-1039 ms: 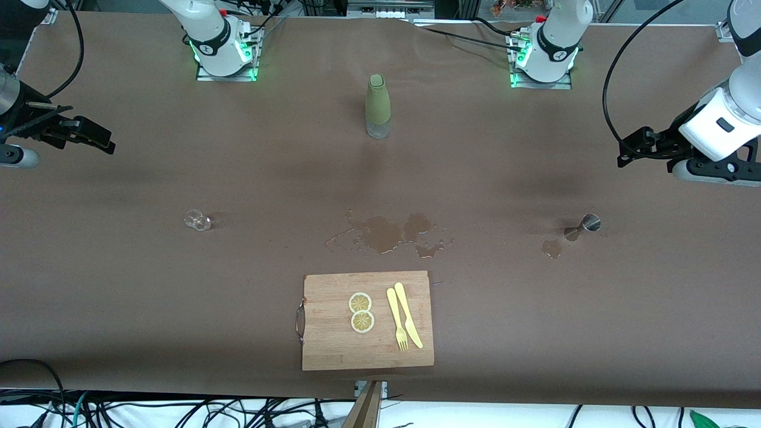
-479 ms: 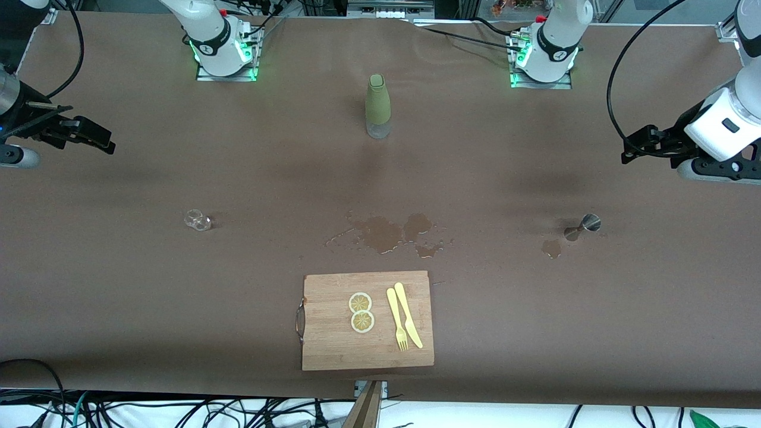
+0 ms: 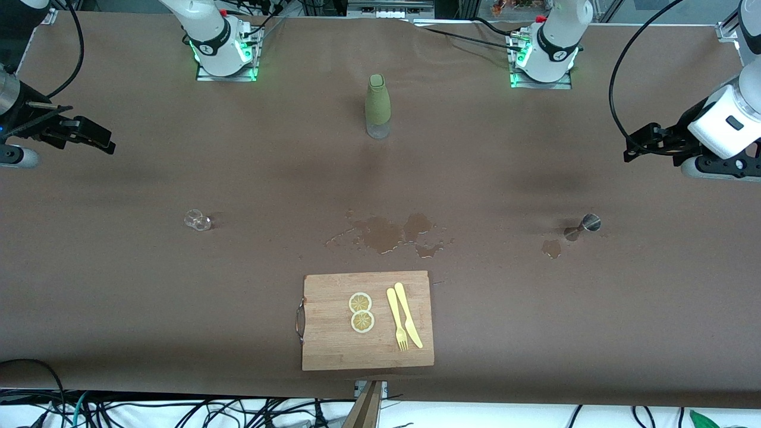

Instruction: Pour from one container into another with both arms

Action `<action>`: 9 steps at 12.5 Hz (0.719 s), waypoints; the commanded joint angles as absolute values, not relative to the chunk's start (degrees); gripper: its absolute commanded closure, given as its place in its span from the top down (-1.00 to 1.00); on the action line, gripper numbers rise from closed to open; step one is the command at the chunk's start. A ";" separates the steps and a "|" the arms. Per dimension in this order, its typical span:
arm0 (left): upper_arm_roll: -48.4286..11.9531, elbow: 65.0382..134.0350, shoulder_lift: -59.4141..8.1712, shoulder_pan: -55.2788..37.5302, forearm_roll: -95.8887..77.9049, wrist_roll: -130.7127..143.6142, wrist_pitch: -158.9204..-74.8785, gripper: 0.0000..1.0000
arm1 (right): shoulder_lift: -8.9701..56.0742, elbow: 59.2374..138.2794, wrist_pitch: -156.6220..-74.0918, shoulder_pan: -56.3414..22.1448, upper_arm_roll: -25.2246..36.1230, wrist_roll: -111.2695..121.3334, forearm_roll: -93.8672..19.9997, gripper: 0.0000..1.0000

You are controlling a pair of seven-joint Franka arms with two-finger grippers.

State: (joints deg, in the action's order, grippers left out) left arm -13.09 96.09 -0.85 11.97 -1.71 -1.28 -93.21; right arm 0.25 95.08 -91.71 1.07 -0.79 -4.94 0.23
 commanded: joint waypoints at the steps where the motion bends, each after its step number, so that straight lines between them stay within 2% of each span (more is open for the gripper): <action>1: -13.27 96.06 -0.44 12.57 0.09 -2.89 -94.56 1.00 | 0.70 94.13 -90.00 0.97 -1.05 -3.25 -0.62 1.00; 4: -13.36 96.15 -1.84 17.39 -0.88 -10.08 -96.49 1.00 | 2.90 94.04 -88.43 0.70 -1.23 6.29 -0.62 1.00; 9: -13.36 96.68 -6.67 25.39 -6.15 -28.62 -101.76 1.00 | 7.02 93.87 -88.07 2.28 -0.35 37.55 -1.49 1.00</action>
State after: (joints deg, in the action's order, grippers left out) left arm -12.80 96.29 -5.34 23.81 -4.63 -22.83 -99.48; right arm 5.36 95.14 -89.39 0.93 -0.78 26.72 0.09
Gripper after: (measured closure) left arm 0.000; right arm 0.000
